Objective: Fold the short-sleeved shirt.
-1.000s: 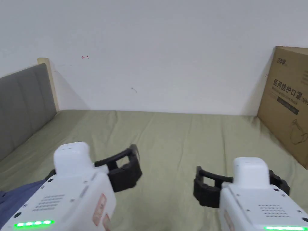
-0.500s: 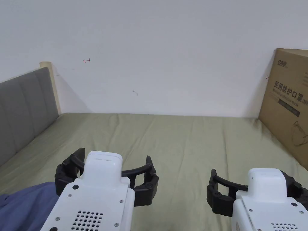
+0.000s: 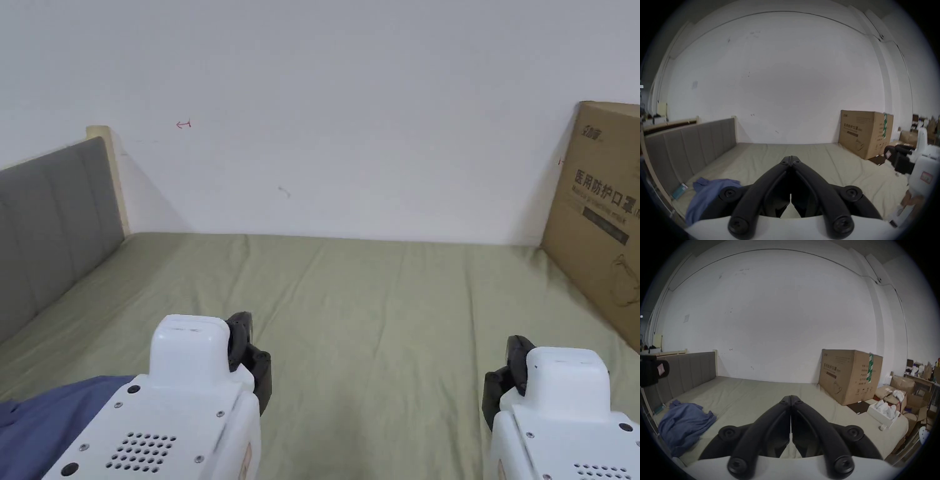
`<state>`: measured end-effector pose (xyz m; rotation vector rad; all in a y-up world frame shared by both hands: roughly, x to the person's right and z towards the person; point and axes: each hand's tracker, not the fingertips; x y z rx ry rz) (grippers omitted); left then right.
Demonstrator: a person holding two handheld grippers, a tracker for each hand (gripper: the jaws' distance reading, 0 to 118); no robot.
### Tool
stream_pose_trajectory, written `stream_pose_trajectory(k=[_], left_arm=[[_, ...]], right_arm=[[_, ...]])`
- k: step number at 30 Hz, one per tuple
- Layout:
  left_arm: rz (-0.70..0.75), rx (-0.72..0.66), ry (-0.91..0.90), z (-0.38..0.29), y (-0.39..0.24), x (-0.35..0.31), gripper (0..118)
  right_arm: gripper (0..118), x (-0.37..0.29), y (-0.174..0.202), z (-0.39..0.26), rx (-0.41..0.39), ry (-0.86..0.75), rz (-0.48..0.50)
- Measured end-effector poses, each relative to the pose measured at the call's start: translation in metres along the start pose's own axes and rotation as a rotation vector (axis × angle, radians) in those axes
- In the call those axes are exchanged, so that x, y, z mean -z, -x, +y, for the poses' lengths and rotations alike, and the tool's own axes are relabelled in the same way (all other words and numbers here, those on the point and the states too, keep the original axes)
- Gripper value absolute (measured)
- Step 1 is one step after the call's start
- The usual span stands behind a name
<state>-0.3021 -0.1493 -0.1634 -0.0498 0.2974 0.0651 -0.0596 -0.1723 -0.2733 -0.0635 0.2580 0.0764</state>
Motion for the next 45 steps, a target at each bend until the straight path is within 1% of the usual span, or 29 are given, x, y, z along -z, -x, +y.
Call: stream_pose_trajectory(k=[1,2,4,6,7,8,10,12,15,18,19,21,24,26,31,35,39,42,45], left_arm=[[-0.014,-0.025,0.015,0.000,0.001,0.001,0],[-0.003,-0.012,0.018,0.001,0.000,0.003,0],[0.017,0.010,0.015,0.000,-0.001,0.003,0],[0.016,0.019,0.015,0.000,-0.001,0.003,0],[0.015,0.017,0.016,0.000,0.000,0.002,0],[0.008,0.014,0.016,0.001,0.000,0.002,0],[0.015,0.008,0.018,0.001,0.002,0.003,0],[0.018,0.004,0.021,0.002,0.004,0.002,0],[0.032,0.001,0.020,0.004,0.010,0.000,0],[0.057,0.001,0.015,0.008,0.023,-0.010,0],[0.079,0.003,0.012,0.009,0.029,-0.015,0],[0.158,0.017,0.007,0.011,0.046,-0.026,0],[0.290,0.078,0.016,0.011,0.071,-0.043,0],[0.354,0.054,0.042,0.011,0.090,-0.054,0],[0.461,0.025,0.058,0.008,0.121,-0.079,0],[0.492,0.016,0.093,0.002,0.136,-0.077,0],[0.479,-0.042,0.182,-0.016,0.149,-0.054,0],[0.454,-0.083,0.284,-0.036,0.161,-0.026,0],[0.388,-0.153,0.406,-0.067,0.186,0.019,0]], right_arm=[[0,0.001,-0.001,0.001,0.004,0.011,0.016],[0,0.001,0.000,0.000,-0.008,0.004,0.009],[0,0.001,0.002,0.000,-0.056,-0.008,-0.014],[0,0.000,0.000,0.001,-0.042,-0.009,-0.011],[0,0.000,0.000,0.002,-0.017,-0.004,0.001],[0,0.001,0.000,0.002,-0.009,-0.004,0.004],[0,0.002,0.003,0.004,-0.013,-0.003,0.010],[0,0.001,0.007,0.005,-0.033,-0.010,0.019],[0,0.003,0.014,0.007,-0.029,-0.002,0.055],[0,0.006,0.031,0.011,-0.027,-0.002,0.111],[0,0.007,0.039,0.013,-0.029,-0.003,0.149],[0,0.010,0.060,0.015,-0.027,-0.008,0.223],[0,0.016,0.096,0.015,-0.024,0.007,0.352],[0,0.018,0.121,0.014,-0.017,0.024,0.443],[0,0.016,0.166,0.006,-0.039,0.059,0.573],[0,0.014,0.180,0.001,-0.072,0.067,0.599],[0,0.018,0.181,-0.005,-0.088,0.092,0.610],[0,0.025,0.182,-0.010,-0.096,0.110,0.604],[0,0.034,0.183,-0.015,-0.086,0.144,0.601]])
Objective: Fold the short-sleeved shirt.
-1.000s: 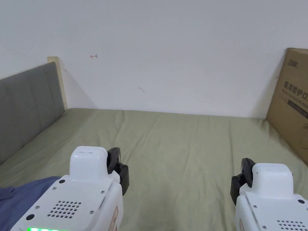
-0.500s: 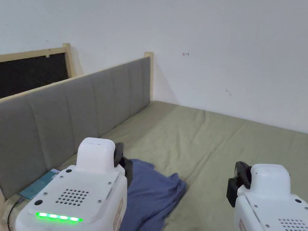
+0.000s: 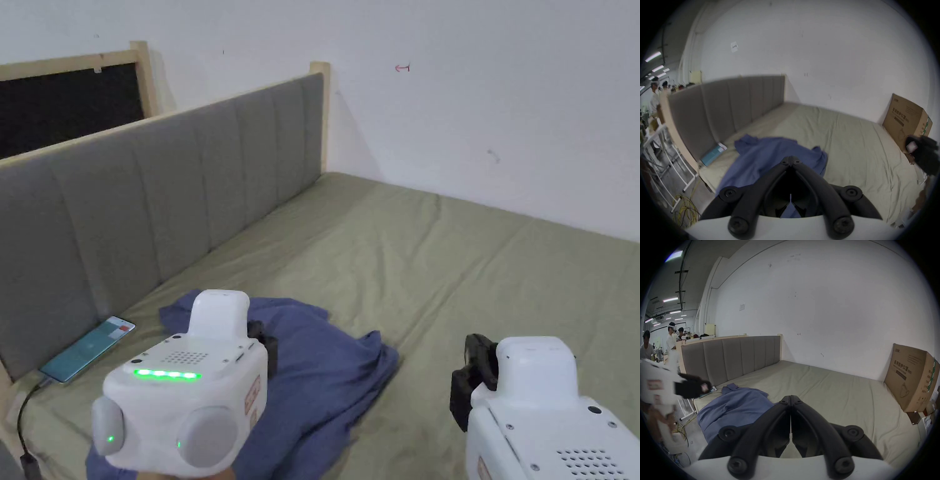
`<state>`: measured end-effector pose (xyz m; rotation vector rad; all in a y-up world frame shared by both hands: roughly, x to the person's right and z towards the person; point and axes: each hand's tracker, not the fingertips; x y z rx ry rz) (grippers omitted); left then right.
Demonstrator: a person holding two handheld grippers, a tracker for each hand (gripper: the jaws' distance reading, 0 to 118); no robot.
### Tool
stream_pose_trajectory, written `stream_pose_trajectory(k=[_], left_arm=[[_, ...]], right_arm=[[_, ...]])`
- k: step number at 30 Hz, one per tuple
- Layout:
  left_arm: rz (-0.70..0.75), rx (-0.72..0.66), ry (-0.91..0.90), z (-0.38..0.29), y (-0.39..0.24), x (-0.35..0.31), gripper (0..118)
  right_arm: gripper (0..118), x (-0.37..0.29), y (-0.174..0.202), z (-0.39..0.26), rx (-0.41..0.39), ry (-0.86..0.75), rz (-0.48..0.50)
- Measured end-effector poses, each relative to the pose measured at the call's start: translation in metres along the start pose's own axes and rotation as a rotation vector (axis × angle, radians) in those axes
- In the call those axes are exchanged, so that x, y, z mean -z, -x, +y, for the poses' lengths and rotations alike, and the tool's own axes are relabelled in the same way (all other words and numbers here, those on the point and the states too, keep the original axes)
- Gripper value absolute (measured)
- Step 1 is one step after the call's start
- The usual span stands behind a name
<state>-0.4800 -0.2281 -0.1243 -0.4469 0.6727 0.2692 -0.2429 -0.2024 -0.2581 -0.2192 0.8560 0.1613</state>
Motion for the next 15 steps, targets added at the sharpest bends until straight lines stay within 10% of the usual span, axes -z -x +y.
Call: stream_pose_trajectory(k=[8,12,15], left_arm=[[0.012,-0.020,0.421,-0.049,0.015,0.163,0],[-0.026,-0.029,0.522,-0.056,0.013,0.187,99],[-0.019,-0.033,0.510,-0.053,0.006,0.194,107]], right_arm=[[0,0.020,-0.011,-0.023,-0.013,0.097,-0.035],[0,0.033,-0.023,-0.033,0.023,0.155,-0.048],[0,0.040,-0.028,-0.038,0.042,0.184,-0.056]])
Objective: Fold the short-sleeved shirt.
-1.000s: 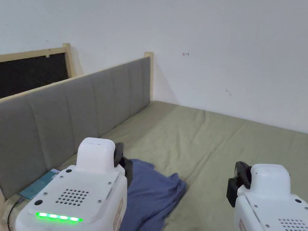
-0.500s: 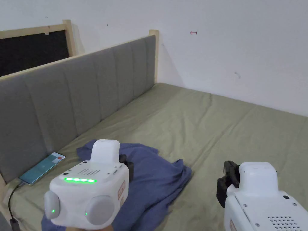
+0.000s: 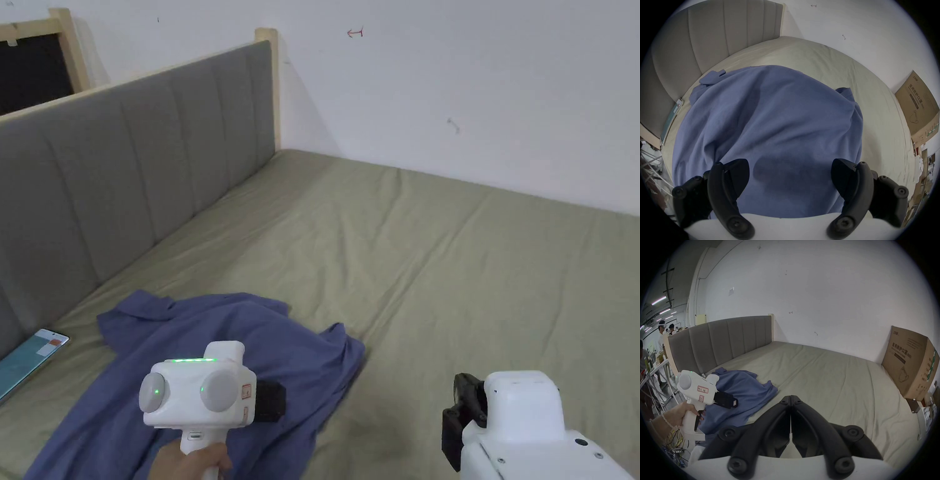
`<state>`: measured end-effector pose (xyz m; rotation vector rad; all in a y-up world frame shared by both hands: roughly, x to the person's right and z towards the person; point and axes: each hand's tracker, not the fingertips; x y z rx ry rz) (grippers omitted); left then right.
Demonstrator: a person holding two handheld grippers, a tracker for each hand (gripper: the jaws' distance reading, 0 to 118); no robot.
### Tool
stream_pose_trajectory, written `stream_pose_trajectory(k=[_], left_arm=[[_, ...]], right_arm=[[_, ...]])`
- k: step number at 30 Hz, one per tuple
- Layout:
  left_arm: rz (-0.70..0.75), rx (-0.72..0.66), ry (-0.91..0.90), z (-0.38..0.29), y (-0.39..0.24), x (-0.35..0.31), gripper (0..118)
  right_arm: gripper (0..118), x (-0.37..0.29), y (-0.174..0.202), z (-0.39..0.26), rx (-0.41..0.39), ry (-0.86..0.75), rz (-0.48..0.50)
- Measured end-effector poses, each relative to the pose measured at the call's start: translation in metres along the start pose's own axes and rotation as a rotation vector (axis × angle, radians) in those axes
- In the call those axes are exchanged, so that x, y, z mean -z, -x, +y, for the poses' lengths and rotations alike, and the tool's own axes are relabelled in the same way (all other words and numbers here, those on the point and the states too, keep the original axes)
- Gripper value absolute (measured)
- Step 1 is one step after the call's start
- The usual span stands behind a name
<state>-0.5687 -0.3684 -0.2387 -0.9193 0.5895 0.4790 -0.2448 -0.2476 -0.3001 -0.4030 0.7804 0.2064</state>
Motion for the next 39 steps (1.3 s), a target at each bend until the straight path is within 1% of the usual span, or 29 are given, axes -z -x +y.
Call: stream_pose_trajectory(k=[4,5,6,7,8,9,10,11,12,13,14,16,20,22,24,25,26,27,29,30,32,34,36,39], left_arm=[[0.009,0.018,0.012,0.008,-0.007,0.013,106],[0.002,0.029,0.036,0.008,-0.008,0.021,98],[-0.014,0.041,0.073,0.006,-0.011,0.029,87],[0.034,0.060,0.113,0.003,-0.017,0.038,86],[0.108,0.097,0.083,0.001,-0.018,0.039,81],[0.071,0.077,0.067,0.002,-0.020,0.037,55],[0.078,0.055,0.049,0.003,-0.020,0.030,18],[0.090,0.029,-0.005,0.002,-0.018,0.024,0],[0.120,0.005,-0.017,0.002,-0.013,0.024,0],[0.084,-0.049,-0.009,0.001,0.000,0.020,0],[0.020,-0.112,0.035,0.000,0.007,0.024,0],[0.007,-0.096,0.031,0.003,0.010,0.021,0],[-0.017,-0.138,0.042,0.008,0.014,0.016,0],[-0.087,-0.192,0.025,0.011,0.018,0.005,0],[-0.185,-0.259,0.028,0.015,0.023,-0.007,0],[-0.211,-0.254,0.005,0.019,0.022,-0.016,0],[-0.206,-0.233,-0.009,0.024,0.017,-0.025,0],[-0.176,-0.176,-0.030,0.030,0.007,-0.035,0],[-0.142,-0.107,-0.044,0.041,-0.015,-0.052,0],[-0.156,-0.079,-0.049,0.046,-0.025,-0.060,0],[-0.236,-0.072,-0.080,0.053,-0.046,-0.076,0],[-0.347,-0.060,-0.111,0.059,-0.074,-0.095,0],[-0.425,0.001,-0.142,0.066,-0.112,-0.117,0],[-0.525,0.084,-0.164,0.069,-0.176,-0.149,0]], right_arm=[[0,0.008,-0.001,-0.006,-0.015,0.038,-0.009],[0,0.010,-0.001,-0.008,-0.015,0.046,-0.010],[0,0.011,-0.002,-0.010,-0.014,0.055,-0.010],[0,0.011,-0.002,-0.012,-0.010,0.066,-0.008],[0,0.012,-0.003,-0.014,-0.008,0.076,-0.007],[0,0.013,-0.003,-0.015,-0.008,0.084,-0.008],[0,0.013,-0.004,-0.016,-0.007,0.089,-0.012],[0,0.013,-0.006,-0.017,-0.003,0.093,-0.015],[0,0.013,-0.007,-0.018,0.005,0.100,-0.017],[0,0.014,-0.009,-0.018,0.016,0.109,-0.018],[0,0.013,-0.011,-0.018,0.028,0.113,-0.016],[0,0.011,-0.014,-0.019,0.042,0.114,-0.017],[0,0.008,-0.023,-0.021,0.047,0.123,-0.041],[0,0.004,-0.029,-0.022,0.065,0.124,-0.047],[0,0.001,-0.035,-0.022,0.073,0.126,-0.053],[0,-0.002,-0.038,-0.021,0.074,0.123,-0.062],[0,-0.004,-0.042,-0.021,0.076,0.118,-0.072],[0,-0.008,-0.045,-0.019,0.080,0.115,-0.082],[0,-0.016,-0.055,-0.017,0.114,0.093,-0.106],[0,-0.021,-0.060,-0.015,0.137,0.086,-0.116],[0,-0.030,-0.072,-0.013,0.168,0.065,-0.127],[0,-0.041,-0.083,-0.009,0.178,0.048,-0.157],[0,-0.054,-0.096,-0.006,0.188,0.022,-0.197],[0,-0.078,-0.119,-0.003,0.233,-0.017,-0.252]])
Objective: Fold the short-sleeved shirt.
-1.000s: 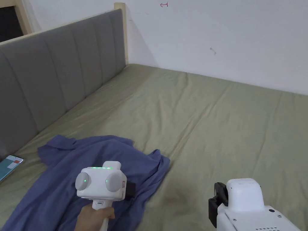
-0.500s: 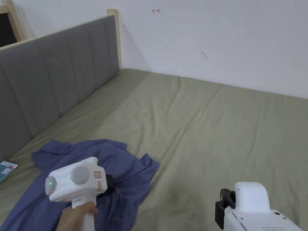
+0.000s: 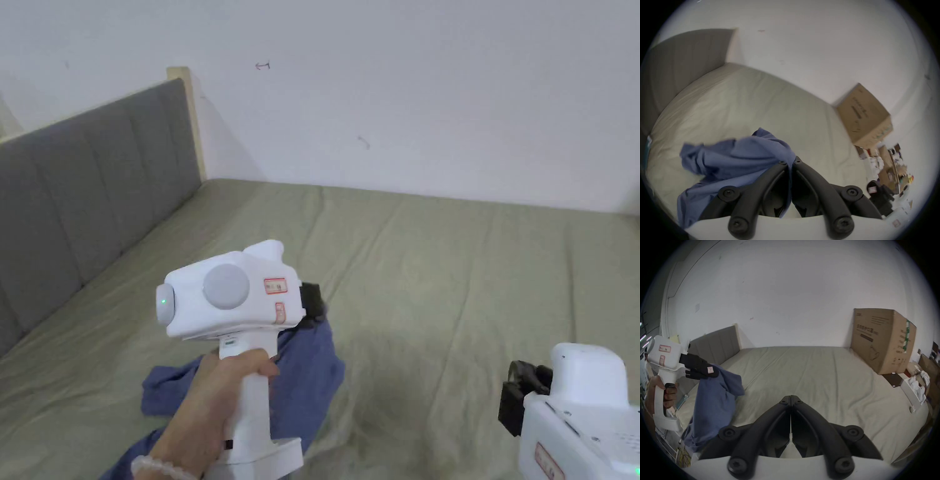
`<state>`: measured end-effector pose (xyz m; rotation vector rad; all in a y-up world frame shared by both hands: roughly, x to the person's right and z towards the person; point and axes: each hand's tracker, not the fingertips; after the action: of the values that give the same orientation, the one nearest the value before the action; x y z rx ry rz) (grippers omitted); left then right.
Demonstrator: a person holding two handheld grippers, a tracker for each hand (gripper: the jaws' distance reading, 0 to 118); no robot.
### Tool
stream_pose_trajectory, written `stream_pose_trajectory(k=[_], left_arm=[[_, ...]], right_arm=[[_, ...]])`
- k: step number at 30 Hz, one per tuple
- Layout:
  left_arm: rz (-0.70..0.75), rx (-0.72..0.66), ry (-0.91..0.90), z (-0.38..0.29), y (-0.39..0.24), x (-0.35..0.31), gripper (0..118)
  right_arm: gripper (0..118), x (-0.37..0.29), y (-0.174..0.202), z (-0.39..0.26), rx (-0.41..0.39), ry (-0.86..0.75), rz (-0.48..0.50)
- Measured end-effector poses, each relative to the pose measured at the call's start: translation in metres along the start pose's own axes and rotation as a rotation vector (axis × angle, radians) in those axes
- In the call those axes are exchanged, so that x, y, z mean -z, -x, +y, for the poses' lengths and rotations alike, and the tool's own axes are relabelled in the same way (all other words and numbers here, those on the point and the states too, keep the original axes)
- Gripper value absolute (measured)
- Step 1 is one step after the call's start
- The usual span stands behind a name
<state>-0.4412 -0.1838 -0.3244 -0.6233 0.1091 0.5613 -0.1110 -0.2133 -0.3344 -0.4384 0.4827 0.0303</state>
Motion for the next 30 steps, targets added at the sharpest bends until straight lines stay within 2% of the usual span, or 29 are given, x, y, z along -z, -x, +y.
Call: stream_pose_trajectory(k=[4,8,11,17,18,20,21,22,24,26,28,29,30], left_arm=[[-0.259,0.070,0.017,-0.017,-0.097,0.011,0],[-0.391,0.179,0.093,-0.071,-0.176,0.034,0],[-0.400,0.240,0.241,-0.133,-0.204,0.071,0],[-0.239,0.336,0.566,-0.258,-0.201,0.157,3],[-0.208,0.367,0.622,-0.271,-0.195,0.171,18],[-0.125,0.409,0.683,-0.281,-0.190,0.180,59],[-0.133,0.397,0.670,-0.281,-0.187,0.177,68],[-0.224,0.341,0.619,-0.273,-0.186,0.170,79],[-0.210,0.327,0.620,-0.260,-0.190,0.163,111],[-0.231,0.350,0.560,-0.240,-0.188,0.147,108],[-0.222,0.346,0.494,-0.219,-0.183,0.131,97],[-0.217,0.333,0.468,-0.210,-0.178,0.124,78],[-0.214,0.314,0.429,-0.200,-0.169,0.112,38]], right_arm=[[0,-0.030,-0.040,0.012,0.031,-0.069,-0.096],[0,-0.056,-0.088,0.017,0.076,-0.112,-0.231],[0,-0.072,-0.123,0.013,0.132,-0.110,-0.296],[0,-0.080,-0.162,-0.017,0.203,-0.022,-0.399],[0,-0.079,-0.165,-0.024,0.214,-0.008,-0.396],[0,-0.076,-0.168,-0.034,0.228,0.020,-0.401],[0,-0.075,-0.169,-0.037,0.230,0.032,-0.401],[0,-0.072,-0.169,-0.041,0.229,0.040,-0.398],[0,-0.064,-0.170,-0.045,0.232,0.067,-0.397],[0,-0.058,-0.166,-0.045,0.245,0.079,-0.375],[0,-0.053,-0.161,-0.043,0.239,0.076,-0.341],[0,-0.052,-0.156,-0.042,0.228,0.076,-0.335],[0,-0.049,-0.151,-0.041,0.213,0.077,-0.327]])
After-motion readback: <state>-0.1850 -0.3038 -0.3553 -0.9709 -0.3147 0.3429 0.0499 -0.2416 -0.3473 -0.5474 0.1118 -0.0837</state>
